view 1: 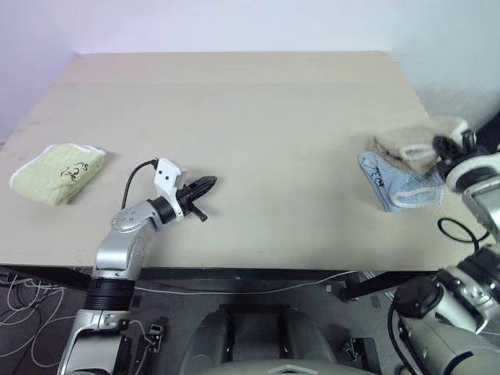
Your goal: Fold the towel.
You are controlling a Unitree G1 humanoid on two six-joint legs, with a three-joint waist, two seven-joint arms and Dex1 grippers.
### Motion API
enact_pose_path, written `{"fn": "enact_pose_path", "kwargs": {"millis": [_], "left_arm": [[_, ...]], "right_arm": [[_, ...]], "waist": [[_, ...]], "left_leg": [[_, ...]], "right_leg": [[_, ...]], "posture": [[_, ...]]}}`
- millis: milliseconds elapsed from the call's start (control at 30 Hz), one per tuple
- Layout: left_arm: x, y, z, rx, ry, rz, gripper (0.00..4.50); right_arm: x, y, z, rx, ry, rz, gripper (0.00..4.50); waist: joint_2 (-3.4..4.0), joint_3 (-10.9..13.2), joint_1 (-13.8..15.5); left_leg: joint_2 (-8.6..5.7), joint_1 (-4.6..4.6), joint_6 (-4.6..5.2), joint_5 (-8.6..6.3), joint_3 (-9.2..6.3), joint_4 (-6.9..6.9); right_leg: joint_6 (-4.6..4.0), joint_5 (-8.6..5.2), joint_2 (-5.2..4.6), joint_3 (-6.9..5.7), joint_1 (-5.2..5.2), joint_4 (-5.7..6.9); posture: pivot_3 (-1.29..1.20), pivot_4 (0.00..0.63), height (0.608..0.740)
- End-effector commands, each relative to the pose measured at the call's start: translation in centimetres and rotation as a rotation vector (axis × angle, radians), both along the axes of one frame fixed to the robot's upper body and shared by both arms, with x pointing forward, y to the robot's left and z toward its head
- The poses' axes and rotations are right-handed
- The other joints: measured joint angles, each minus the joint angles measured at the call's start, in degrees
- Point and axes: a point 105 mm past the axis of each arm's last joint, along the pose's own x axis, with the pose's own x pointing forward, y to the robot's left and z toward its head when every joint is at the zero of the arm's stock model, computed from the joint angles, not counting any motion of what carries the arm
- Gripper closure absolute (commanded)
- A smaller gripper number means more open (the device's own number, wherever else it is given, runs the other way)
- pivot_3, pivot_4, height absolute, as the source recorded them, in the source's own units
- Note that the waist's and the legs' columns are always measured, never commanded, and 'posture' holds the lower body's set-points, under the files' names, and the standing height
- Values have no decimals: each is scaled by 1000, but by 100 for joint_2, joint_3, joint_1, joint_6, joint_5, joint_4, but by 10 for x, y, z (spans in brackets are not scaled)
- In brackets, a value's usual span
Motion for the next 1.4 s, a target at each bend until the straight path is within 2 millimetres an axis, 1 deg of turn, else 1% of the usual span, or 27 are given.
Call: {"fn": "enact_pose_path", "kwargs": {"millis": [33, 133, 333, 367, 433, 500, 533, 567, 600, 700, 767, 867, 933, 967, 1067, 1133, 1167, 1267, 1333, 1400], "left_arm": [[1, -4, 9, 6, -49, -24, 4500], [2, -4, 9, 7, -49, -26, 4500], [2, -6, 8, 9, -48, -33, 4500], [1, -6, 7, 10, -47, -33, 4500], [0, -5, 6, 10, -43, -32, 4500], [0, -4, 4, 10, -38, -31, 4500], [0, -4, 4, 10, -37, -31, 4500], [0, -5, 4, 10, -35, -32, 4500], [0, -5, 3, 9, -34, -32, 4500], [1, -6, 3, 8, -31, -37, 4500], [2, -7, 3, 8, -28, -41, 4500], [2, -6, 3, 8, -28, -43, 4500], [4, -4, 3, 10, -29, -35, 4500], [5, -3, 3, 12, -32, -29, 4500], [7, 1, 5, 16, -41, -5, 4500], [8, 7, 7, 18, -49, 18, 4500], [9, 10, 8, 23, -54, 37, 4500], [10, 20, 10, 29, -69, 88, 4500], [9, 29, 11, 30, -71, 121, 4500], [6, 34, 12, 33, -73, 140, 4500]], "right_arm": [[-17, -4, 3, 13, -25, -63, 4489], [-20, -3, -5, 23, 16, -80, 4489], [-23, -7, -5, 44, 20, -106, 4489], [-23, -7, -5, 52, 13, -104, 3909], [-23, -6, -3, 55, 7, -102, 3356], [-23, -5, 0, 52, 1, -98, 2695], [-23, -6, 1, 50, -1, -100, 2279], [-24, -6, 2, 48, -3, -103, 2033], [-24, -7, 2, 48, -4, -106, 1673], [-29, -15, 8, -8, 4, -150, 646], [-33, -26, 12, -47, 6, -203, 58], [-37, -40, 22, -129, -10, -266, 58], [-34, -41, 33, -179, -46, -262, 58], [-31, -37, 39, -222, -62, -248, 58], [-18, -19, 51, -375, -91, -170, 58], [-6, 4, 54, -498, -110, -70, 58], [1, 21, 55, -569, -124, 4, 58], [16, 64, 46, -700, -153, 189, 58], [24, 98, 36, -785, -183, 328, 58], [30, 128, 19, -871, -202, 462, 58]], "waist": [[0, 0, -4], [1, -1, -8], [1, -1, -2], [1, -1, -1], [1, -1, -2], [1, -1, -2], [1, -1, -2], [1, -1, -2], [1, -1, -1], [1, -1, -1], [1, -1, 6], [1, -1, 11], [1, -1, 8], [1, -1, -5], [2, -1, -30], [2, -1, -28], [2, -1, -27], [2, -1, -8], [1, -1, -5], [1, -1, -4]], "left_leg": [[0, 0, 0, 0, -1, 0], [0, 1, 2, 1, 1, 1], [0, 2, 3, 2, 1, 2], [0, 1, 4, 2, 1, 2], [-1, 1, 4, 2, 1, 2], [0, 1, 4, 3, 1, 2], [0, 2, 4, 3, 1, 2], [0, 2, 5, 3, 1, 2], [0, 2, 5, 3, 1, 2], [-1, 2, 5, 3, 1, 2], [-1, 1, 5, 3, 1, 3], [-2, 2, 6, 3, 1, 5], [-2, 3, 6, 3, 1, 5], [-2, 3, 6, 3, 1, 5], [0, 7, 6, 3, 2, 5], [3, 7, 6, 3, 2, 5], [3, 7, 6, 3, 2, 5], [3, 7, 6, 3, 1, 8], [2, 5, 6, 3, 0, 11], [2, 5, 6, 3, 0, 13]], "right_leg": [[0, 0, 0, -1, 0, 0], [0, 0, 3, 0, 1, 0], [0, 0, 5, -1, 3, 1], [0, 0, 5, -1, 3, 1], [0, 0, 5, -1, 3, 1], [0, 0, 5, -1, 4, 1], [0, 0, 5, -1, 4, 0], [0, 0, 5, -1, 4, 0], [0, 0, 5, -1, 4, 0], [1, 0, 6, -1, 5, 0], [1, 0, 5, -2, 5, 0], [1, 0, 6, -2, 7, 0], [1, -1, 6, -2, 8, 0], [1, 0, 7, -3, 8, 0], [1, -1, 11, -2, 9, 1], [1, -1, 13, -2, 9, 1], [1, -1, 12, -1, 9, 1], [1, -1, 12, -2, 9, 1], [1, 0, 10, -4, 10, 0], [1, 0, 11, -4, 9, 0]], "posture": [[0, 150, 740], [0, 150, 740], [0, 150, 740], [0, 150, 740], [0, 150, 740], [0, 150, 740], [0, 150, 740], [0, 150, 740], [0, 150, 740], [0, 150, 740], [0, 150, 740], [0, 150, 740], [0, 150, 740], [0, 150, 740], [0, 150, 740], [0, 150, 740], [0, 150, 740], [0, 150, 740], [0, 150, 740], [0, 150, 740]]}}
